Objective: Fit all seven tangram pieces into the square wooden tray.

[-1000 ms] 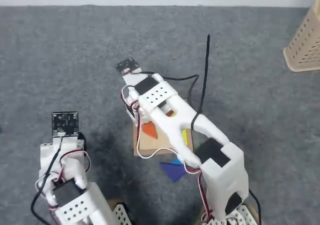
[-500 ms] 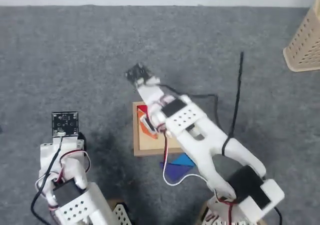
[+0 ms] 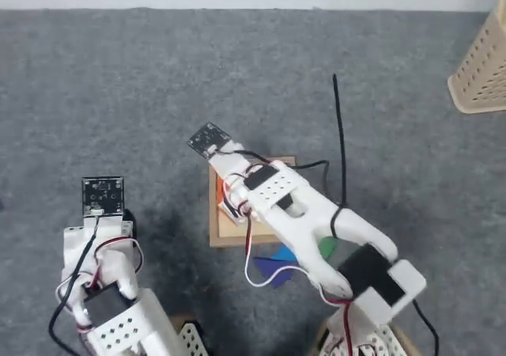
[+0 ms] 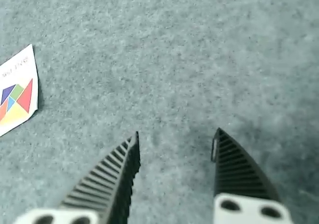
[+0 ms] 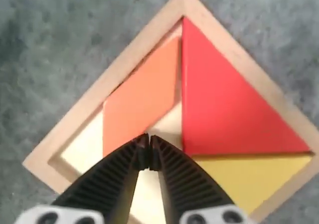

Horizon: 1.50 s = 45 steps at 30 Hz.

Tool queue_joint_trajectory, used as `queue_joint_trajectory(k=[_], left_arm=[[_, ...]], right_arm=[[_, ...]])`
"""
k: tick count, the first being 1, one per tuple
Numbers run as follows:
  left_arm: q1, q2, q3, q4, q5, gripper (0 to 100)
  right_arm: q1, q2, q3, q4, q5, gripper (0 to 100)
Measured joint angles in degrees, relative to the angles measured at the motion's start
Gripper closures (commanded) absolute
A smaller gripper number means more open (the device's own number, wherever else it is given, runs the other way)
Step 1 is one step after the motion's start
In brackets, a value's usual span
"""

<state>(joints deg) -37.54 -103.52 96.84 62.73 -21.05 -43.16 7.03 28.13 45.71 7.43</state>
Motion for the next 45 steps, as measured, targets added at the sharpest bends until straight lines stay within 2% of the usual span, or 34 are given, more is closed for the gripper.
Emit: queue_joint_trajectory(k=[11, 18, 27, 32, 40, 45], left_arm=[[0.0, 0.0, 0.0, 0.0, 0.0, 78], [0.0, 0.0, 0.0, 0.0, 0.0, 78], [0.0, 0.0, 0.0, 0.0, 0.0, 78], [0.0, 0.0, 0.0, 0.0, 0.0, 78], [0.0, 0.0, 0.0, 0.0, 0.0, 78], [0.0, 0.0, 0.0, 0.0, 0.0, 78]], right_arm=[[-0.4, 7.1, -9.8, 2.0, 0.0, 99.3], [-0.5, 2.8, -9.9, 5.0, 0.0, 99.3], [8.7, -8.5, -10.0, 17.1, 0.0, 99.3], [14.6, -14.9, -3.7, 17.9, 0.3, 99.3], [20.6, -22.7, 8.8, 17.9, 11.1, 99.2], [20.7, -23.8, 12.7, 22.2, 17.7, 99.1]])
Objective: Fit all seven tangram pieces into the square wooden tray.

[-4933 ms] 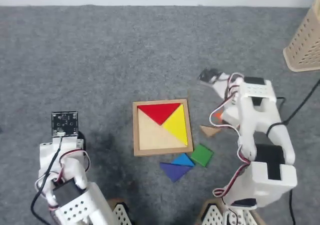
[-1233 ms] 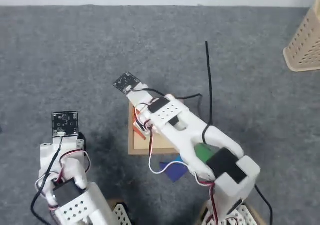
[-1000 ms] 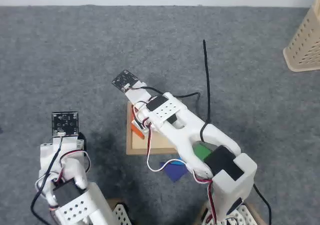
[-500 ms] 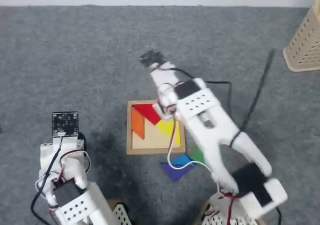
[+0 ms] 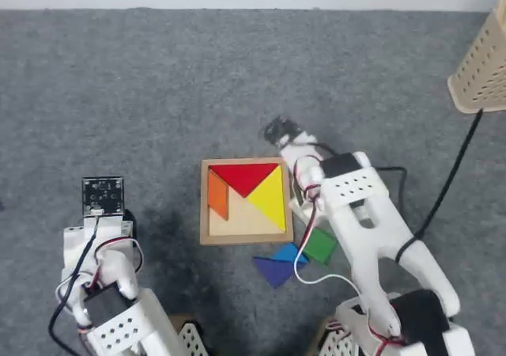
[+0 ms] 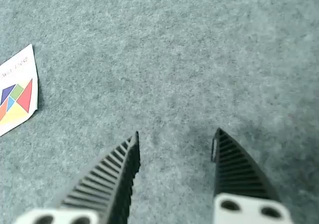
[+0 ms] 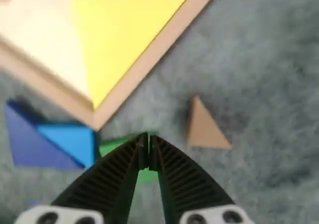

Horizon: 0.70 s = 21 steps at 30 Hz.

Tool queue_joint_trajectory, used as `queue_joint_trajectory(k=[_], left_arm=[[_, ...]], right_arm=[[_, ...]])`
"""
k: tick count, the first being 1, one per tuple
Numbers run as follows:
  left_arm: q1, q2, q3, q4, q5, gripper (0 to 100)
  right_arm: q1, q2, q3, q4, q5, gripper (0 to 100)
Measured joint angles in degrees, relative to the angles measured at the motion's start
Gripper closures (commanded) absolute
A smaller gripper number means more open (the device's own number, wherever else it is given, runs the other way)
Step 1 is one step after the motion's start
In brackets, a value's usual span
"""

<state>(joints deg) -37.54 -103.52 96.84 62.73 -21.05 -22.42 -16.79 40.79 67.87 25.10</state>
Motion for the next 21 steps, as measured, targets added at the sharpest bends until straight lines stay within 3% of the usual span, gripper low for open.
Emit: queue_joint_trajectory(k=[8, 21], left_arm=[[0.0, 0.0, 0.0, 0.0, 0.0, 78], [0.0, 0.0, 0.0, 0.0, 0.0, 78]], right_arm=[[2.0, -1.6, 2.5, 1.8, 0.5, 82.4], [7.1, -1.7, 6.9, -7.6, 4.7, 81.9]])
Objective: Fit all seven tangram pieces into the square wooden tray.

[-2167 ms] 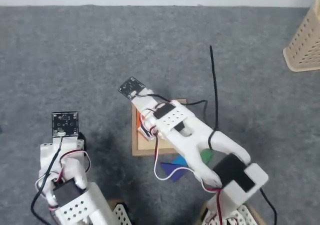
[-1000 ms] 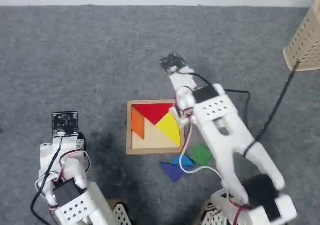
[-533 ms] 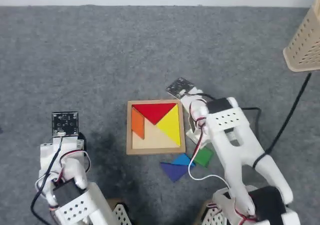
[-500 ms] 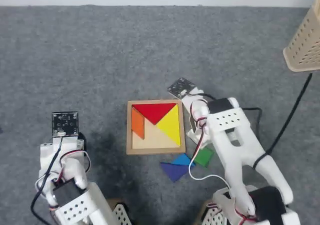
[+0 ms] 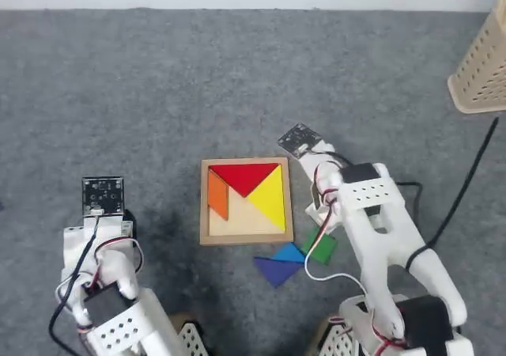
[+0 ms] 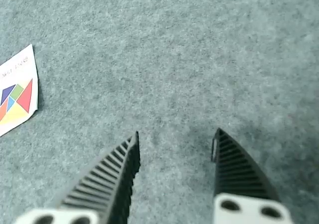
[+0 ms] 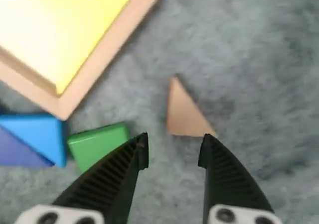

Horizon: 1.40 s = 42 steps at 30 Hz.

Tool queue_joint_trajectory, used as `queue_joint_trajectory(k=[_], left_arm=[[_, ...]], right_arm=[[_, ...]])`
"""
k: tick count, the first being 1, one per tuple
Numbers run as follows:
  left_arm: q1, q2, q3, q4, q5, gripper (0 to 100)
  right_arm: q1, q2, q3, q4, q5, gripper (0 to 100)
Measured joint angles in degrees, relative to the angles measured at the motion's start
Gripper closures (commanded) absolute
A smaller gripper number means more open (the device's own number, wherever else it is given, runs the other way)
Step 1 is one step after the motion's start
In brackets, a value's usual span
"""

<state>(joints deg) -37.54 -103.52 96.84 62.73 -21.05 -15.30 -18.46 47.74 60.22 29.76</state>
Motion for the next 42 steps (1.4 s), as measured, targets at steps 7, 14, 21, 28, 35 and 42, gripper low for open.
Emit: queue_joint_trajectory(k=[7, 14, 21, 28, 35, 42], left_arm=[[0.0, 0.0, 0.0, 0.0, 0.0, 78], [0.0, 0.0, 0.0, 0.0, 0.0, 78], [0.0, 0.0, 0.0, 0.0, 0.0, 78], [0.0, 0.0, 0.0, 0.0, 0.0, 78], [0.0, 0.0, 0.0, 0.0, 0.0, 78], [0.0, 0.0, 0.0, 0.0, 0.0, 78]], right_arm=[[0.2, 3.9, 0.0, -3.2, 5.2, 81.8], [0.4, 9.2, -0.8, -5.0, 7.1, 82.1], [1.8, 13.6, -1.9, -5.0, 7.4, 83.6], [2.1, 15.0, -5.4, -4.4, 4.0, 98.7], [1.9, 15.8, -18.4, 7.6, -8.3, 99.2], [-4.1, 15.8, -29.0, 17.1, -22.9, 99.2]])
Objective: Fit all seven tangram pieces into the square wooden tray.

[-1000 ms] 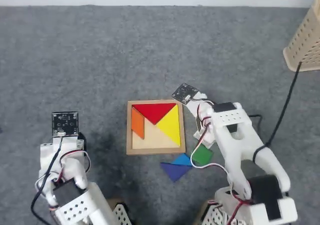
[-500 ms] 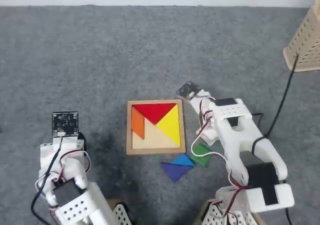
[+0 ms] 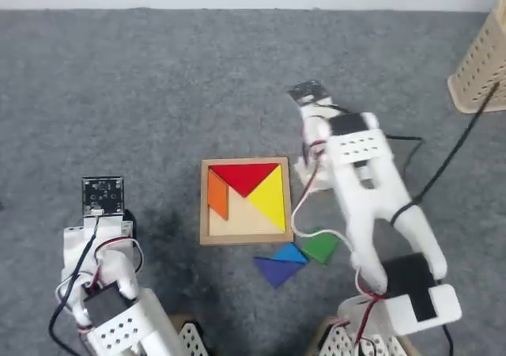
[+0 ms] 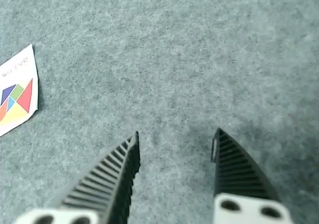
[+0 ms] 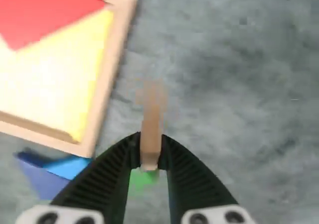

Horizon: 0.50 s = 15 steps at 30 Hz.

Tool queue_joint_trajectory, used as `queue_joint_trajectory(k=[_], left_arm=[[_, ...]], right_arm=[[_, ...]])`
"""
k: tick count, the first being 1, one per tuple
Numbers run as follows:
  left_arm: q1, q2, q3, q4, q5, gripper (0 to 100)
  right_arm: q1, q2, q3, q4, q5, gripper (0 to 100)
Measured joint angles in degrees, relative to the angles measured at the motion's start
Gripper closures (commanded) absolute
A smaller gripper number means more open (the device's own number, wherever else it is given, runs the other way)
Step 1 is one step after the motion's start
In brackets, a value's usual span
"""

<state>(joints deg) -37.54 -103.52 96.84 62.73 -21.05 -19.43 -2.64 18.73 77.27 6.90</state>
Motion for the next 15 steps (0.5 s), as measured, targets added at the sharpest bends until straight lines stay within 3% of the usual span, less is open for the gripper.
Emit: queue_joint_trajectory(k=[3, 8, 11, 15], left_arm=[[0.0, 0.0, 0.0, 0.0, 0.0, 78], [0.0, 0.0, 0.0, 0.0, 0.0, 78], [0.0, 0.0, 0.0, 0.0, 0.0, 78], [0.0, 0.0, 0.0, 0.0, 0.0, 78]], right_arm=[[-6.9, -0.9, -0.2, 0.4, -4.8, 99.2], [-18.1, -2.5, -0.2, -2.0, -6.6, 99.2], [-22.9, -0.2, -0.3, -5.6, -7.2, 99.3], [-25.9, 6.4, -2.1, -9.2, -15.4, 99.2]])
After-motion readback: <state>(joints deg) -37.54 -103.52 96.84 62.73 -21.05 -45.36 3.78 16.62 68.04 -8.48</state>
